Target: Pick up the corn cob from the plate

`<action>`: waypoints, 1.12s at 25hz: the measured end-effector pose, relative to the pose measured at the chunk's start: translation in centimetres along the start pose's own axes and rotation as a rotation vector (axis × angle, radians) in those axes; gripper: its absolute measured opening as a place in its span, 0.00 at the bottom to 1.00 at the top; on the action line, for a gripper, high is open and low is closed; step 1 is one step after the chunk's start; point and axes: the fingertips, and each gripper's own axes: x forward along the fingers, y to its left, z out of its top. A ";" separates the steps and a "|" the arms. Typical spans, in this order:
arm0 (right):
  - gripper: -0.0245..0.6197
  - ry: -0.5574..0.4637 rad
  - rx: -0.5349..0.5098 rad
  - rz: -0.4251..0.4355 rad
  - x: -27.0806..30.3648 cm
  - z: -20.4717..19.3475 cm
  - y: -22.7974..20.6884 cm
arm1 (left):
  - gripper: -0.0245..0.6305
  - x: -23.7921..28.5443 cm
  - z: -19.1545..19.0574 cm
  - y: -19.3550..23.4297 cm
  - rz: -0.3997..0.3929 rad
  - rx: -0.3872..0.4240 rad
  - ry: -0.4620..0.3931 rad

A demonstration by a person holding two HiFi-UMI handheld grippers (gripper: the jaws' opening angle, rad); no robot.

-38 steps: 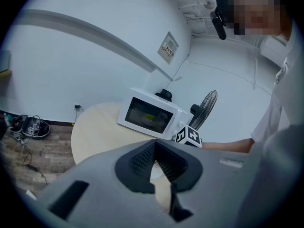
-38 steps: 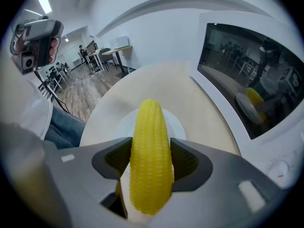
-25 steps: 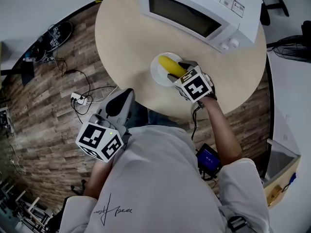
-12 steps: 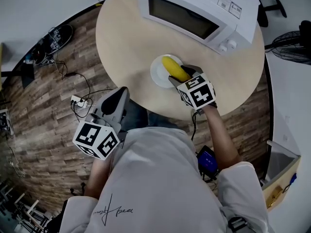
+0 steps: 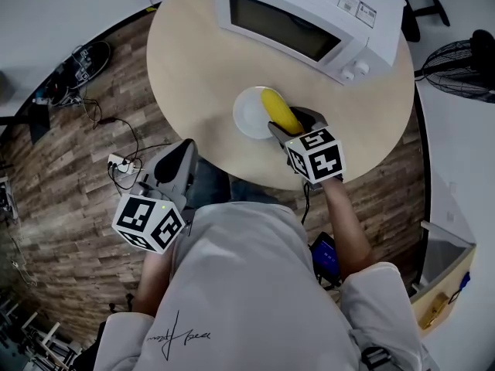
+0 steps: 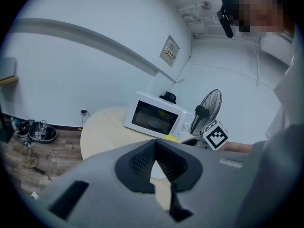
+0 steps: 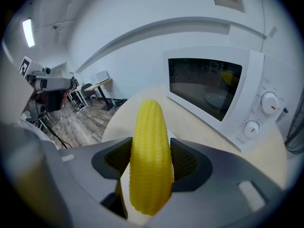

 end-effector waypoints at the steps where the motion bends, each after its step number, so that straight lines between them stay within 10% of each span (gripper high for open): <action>1: 0.45 -0.006 0.005 -0.003 -0.2 0.0 0.0 | 0.03 0.0 0.0 -0.1 0.001 0.010 0.001; 28: 0.45 -0.194 0.078 -0.103 -6.2 0.3 0.0 | 0.03 1.0 -0.5 -2.0 -0.040 0.090 0.025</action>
